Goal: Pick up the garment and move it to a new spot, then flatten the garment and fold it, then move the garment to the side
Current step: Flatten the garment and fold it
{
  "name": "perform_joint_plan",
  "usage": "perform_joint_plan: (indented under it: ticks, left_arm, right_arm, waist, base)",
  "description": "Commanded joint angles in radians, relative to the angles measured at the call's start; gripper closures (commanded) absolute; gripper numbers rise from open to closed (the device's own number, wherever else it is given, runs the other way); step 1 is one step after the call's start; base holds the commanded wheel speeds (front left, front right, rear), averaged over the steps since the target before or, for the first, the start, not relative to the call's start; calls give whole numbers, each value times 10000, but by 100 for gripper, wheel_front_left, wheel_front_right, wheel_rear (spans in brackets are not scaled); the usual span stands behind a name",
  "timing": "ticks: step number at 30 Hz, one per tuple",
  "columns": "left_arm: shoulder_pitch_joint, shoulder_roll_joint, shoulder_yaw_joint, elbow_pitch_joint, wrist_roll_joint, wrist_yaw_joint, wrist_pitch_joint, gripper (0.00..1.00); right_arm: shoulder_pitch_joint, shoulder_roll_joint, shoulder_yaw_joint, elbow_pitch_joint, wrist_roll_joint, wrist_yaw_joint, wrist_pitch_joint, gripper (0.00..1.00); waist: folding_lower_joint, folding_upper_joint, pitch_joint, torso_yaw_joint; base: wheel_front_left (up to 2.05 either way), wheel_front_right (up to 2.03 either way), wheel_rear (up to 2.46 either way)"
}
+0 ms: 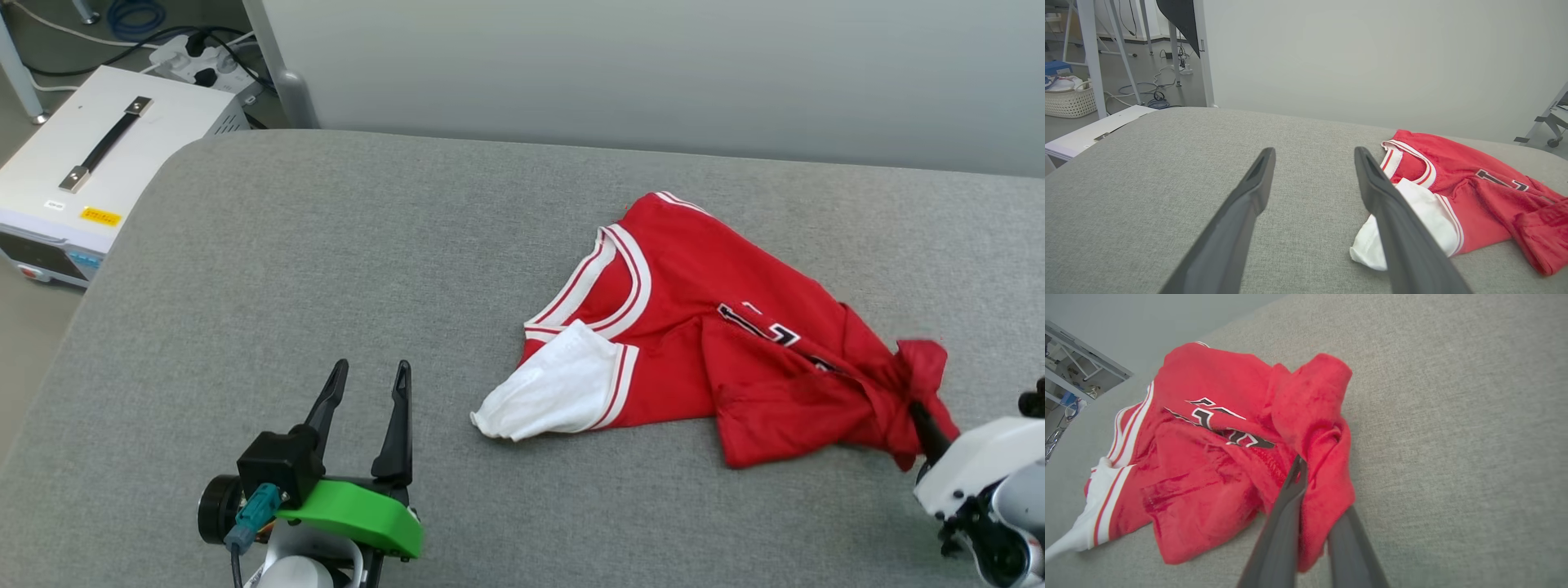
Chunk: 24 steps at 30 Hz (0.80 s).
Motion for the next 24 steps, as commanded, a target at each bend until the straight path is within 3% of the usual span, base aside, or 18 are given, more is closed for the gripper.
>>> perform_joint_plan:
  ticks: [1,7,8,9,10,16,24]
  left_arm:
    - [-115,-28,41,28,60,-7,-59,0]
    - [-87,-28,25,125,-20,64,-59,0]
    - [-69,-28,28,126,-32,79,-59,0]
    - [-47,-28,24,133,-45,87,-59,0]
    - [-30,-28,13,146,-45,82,-59,0]
    - [-81,-28,-9,131,-88,62,-59,0]
    - [-112,-28,-441,169,-323,-17,-59,0]
  right_arm:
    - [311,149,-251,7,-209,6,89,100]
    - [1014,775,-1257,-140,-1028,6,625,100]
    - [1086,852,-1278,-273,-1138,6,682,95]
    - [1161,908,-1204,-506,-1230,6,681,9]
    - [1211,947,-1236,-656,-1259,6,667,0]
    - [1313,507,-554,-2360,-1680,6,-241,0]
    - [1822,-137,669,-4231,-2516,6,-2251,0]
  waist:
    - [0,0,0,-60]
    - [0,0,-196,-194]
    - [0,0,-218,-227]
    - [0,0,-263,-272]
    - [0,0,-301,-305]
    - [0,0,-549,-511]
    - [0,0,-646,-721]
  base:
    - [0,0,0]
    - [0,0,0]
    - [0,0,0]
    - [0,0,0]
    - [0,0,0]
    - [0,0,0]
    - [0,0,0]
